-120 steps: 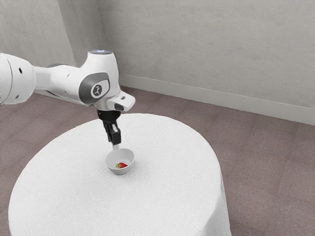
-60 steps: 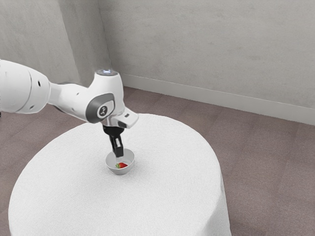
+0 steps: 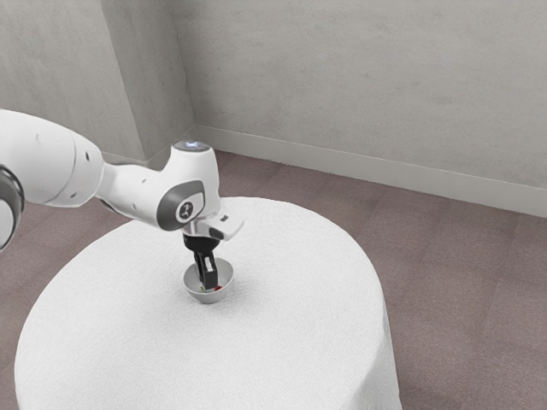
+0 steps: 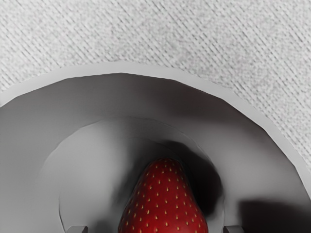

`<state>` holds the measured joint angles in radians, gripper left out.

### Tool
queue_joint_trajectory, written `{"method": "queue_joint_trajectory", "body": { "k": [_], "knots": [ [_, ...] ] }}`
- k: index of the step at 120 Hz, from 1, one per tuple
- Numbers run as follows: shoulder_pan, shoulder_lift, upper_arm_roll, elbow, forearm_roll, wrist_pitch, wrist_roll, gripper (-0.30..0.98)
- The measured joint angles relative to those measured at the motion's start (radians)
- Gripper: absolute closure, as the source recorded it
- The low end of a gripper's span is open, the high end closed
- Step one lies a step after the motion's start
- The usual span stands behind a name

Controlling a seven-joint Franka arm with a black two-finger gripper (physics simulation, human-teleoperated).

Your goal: Take strawberry from the bowl

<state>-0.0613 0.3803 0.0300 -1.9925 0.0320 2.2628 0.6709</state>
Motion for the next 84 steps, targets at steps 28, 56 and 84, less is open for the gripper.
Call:
{"method": "queue_joint_trajectory", "body": {
  "k": [28,56,84],
  "knots": [
    [0.003,0.005,0.0,0.002,0.0,0.013,0.002,0.55],
    [-0.005,-0.041,0.001,-0.005,0.015,0.009,-0.016,0.66],
    [-0.083,-0.214,-0.021,-0.012,0.023,-0.058,-0.035,0.69]
  ]
}}
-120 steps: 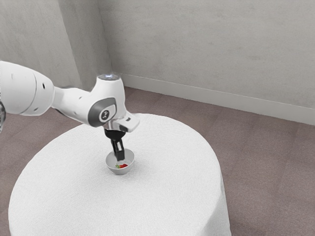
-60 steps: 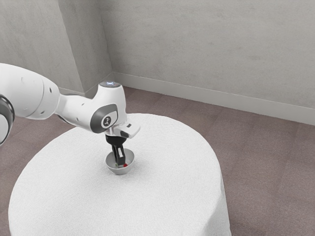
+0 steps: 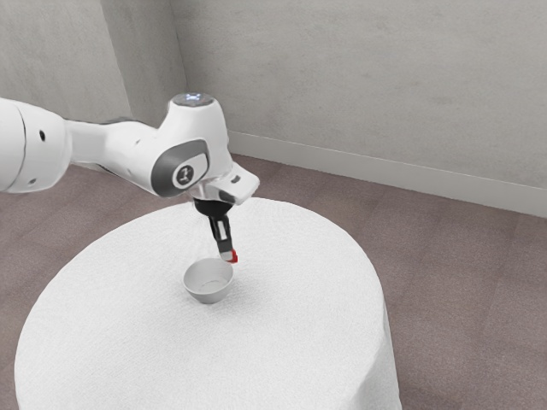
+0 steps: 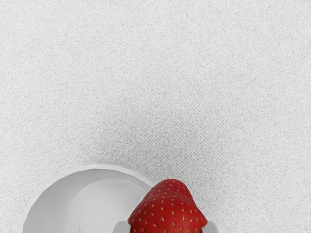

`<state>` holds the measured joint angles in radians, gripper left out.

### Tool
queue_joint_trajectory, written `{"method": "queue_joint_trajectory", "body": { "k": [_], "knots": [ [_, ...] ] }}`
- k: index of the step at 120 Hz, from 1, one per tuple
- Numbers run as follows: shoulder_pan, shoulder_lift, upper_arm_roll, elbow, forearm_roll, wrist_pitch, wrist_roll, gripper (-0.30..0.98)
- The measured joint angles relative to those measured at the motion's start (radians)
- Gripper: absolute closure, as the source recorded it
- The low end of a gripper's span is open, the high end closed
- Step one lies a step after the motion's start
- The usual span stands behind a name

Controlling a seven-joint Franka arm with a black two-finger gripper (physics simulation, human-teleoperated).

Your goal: Take strawberry from the bowl

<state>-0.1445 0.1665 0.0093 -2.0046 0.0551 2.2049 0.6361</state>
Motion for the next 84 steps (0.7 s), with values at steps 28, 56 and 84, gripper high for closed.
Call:
{"method": "queue_joint_trajectory", "body": {
  "k": [28,56,84],
  "knots": [
    [-0.031,0.078,-0.107,0.09,0.004,-0.023,-0.021,0.71],
    [-0.036,0.194,-0.113,0.104,0.005,-0.02,-0.046,0.69],
    [-0.036,0.203,-0.112,0.1,-0.017,-0.03,-0.049,0.29]
  ]
}}
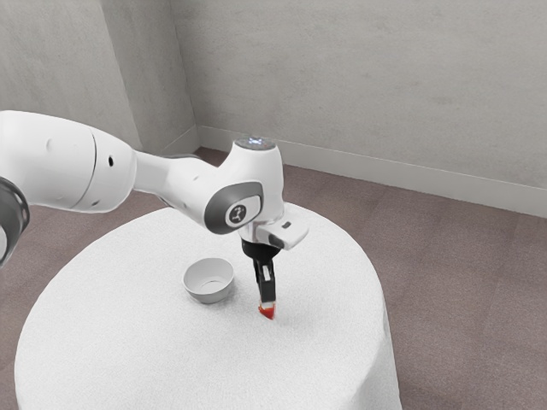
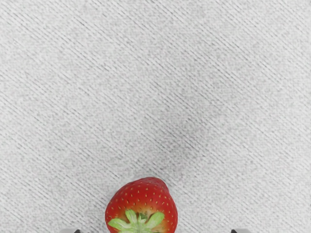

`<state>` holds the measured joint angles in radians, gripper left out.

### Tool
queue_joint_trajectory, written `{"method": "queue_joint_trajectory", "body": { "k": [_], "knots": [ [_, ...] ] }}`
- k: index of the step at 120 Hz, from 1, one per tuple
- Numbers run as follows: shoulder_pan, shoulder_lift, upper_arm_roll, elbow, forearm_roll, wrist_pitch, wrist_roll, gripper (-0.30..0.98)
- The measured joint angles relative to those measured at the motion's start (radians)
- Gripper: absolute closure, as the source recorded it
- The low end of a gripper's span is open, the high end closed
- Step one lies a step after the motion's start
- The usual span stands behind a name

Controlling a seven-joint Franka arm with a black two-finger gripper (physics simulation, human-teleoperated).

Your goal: Take strawberry from the bowl

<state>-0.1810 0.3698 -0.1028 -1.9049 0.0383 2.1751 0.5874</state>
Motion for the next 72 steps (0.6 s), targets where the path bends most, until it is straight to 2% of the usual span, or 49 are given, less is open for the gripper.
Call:
{"method": "queue_joint_trajectory", "body": {
  "k": [19,37,55,72],
  "knots": [
    [0.006,-0.042,0.002,-0.008,-0.005,-0.017,-0.004,0.14],
    [0.026,-0.235,0.009,-0.011,0.0,-0.132,-0.034,0.07],
    [0.095,-0.451,0.011,-0.007,0.005,-0.291,-0.078,0.03],
    [0.146,-0.527,0.032,0.006,0.007,-0.388,-0.123,0.02]
  ]
}}
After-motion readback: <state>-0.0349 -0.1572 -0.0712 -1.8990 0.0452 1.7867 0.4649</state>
